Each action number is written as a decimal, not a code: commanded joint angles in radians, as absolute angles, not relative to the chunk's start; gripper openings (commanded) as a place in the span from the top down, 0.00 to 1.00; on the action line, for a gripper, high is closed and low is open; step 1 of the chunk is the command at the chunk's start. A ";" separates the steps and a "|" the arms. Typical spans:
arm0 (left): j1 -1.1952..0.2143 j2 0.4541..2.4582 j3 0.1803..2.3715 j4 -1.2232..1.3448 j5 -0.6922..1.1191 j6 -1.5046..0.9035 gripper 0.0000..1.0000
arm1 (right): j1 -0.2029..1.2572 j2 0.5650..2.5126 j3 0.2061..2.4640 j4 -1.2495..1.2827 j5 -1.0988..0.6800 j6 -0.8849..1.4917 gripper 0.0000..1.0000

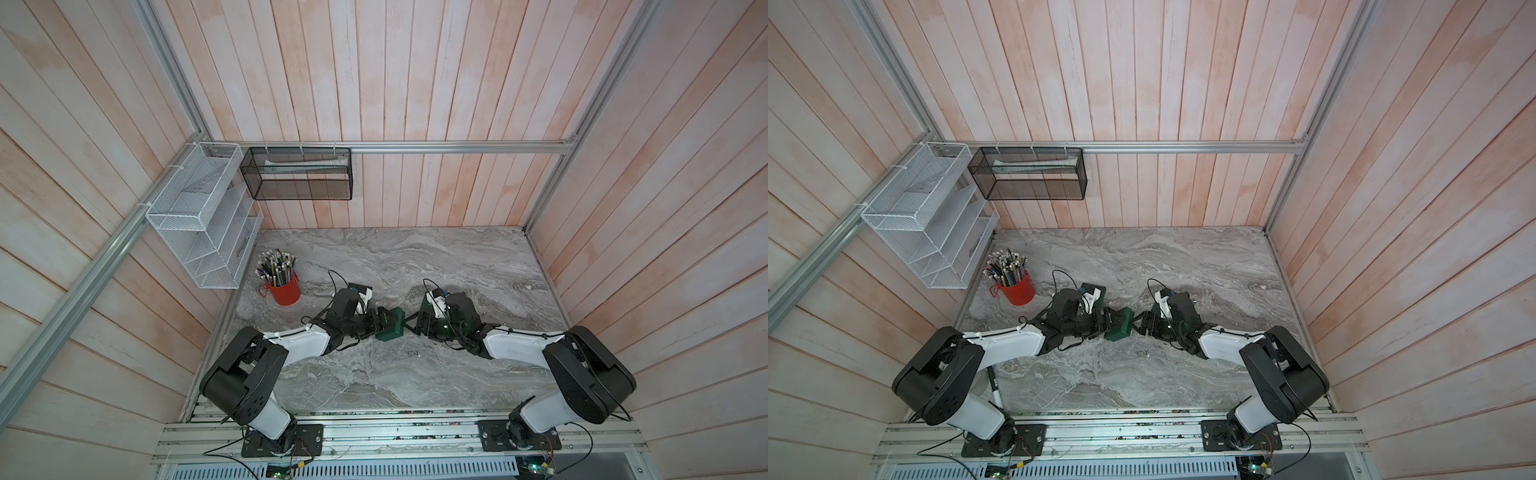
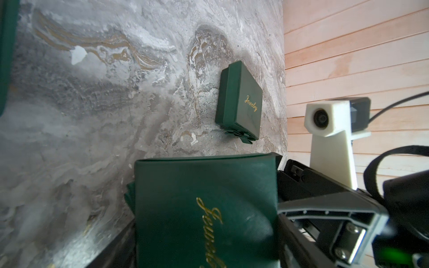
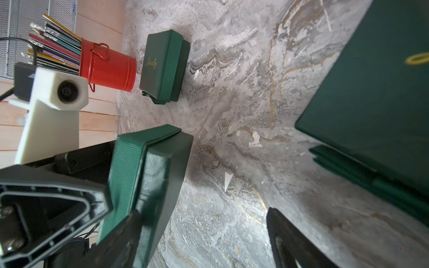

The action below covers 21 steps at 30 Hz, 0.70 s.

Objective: Take the rings out of the lift-off lid box
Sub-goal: Open the lid on the jewelry box.

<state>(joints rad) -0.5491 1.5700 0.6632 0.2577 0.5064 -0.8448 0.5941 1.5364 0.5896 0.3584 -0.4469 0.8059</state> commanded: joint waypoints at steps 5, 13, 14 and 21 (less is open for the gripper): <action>-0.553 1.545 0.670 0.328 0.538 -0.859 0.31 | 0.634 1.608 0.643 0.259 -0.437 0.760 0.14; -0.537 1.526 0.659 0.360 0.558 -0.883 0.32 | 0.650 1.651 0.659 0.235 -0.437 0.755 0.15; -0.536 1.524 0.658 0.364 0.560 -0.885 0.32 | 0.655 1.659 0.664 0.229 -0.436 0.753 0.15; -0.527 1.502 0.660 0.366 0.563 -0.884 0.32 | 0.670 1.690 0.681 0.216 -0.439 0.747 0.15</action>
<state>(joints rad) -0.5152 1.5650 0.6415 0.2161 0.4828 -0.8627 0.6338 1.6497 0.6815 0.3096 -0.4385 0.7803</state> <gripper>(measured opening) 0.823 0.850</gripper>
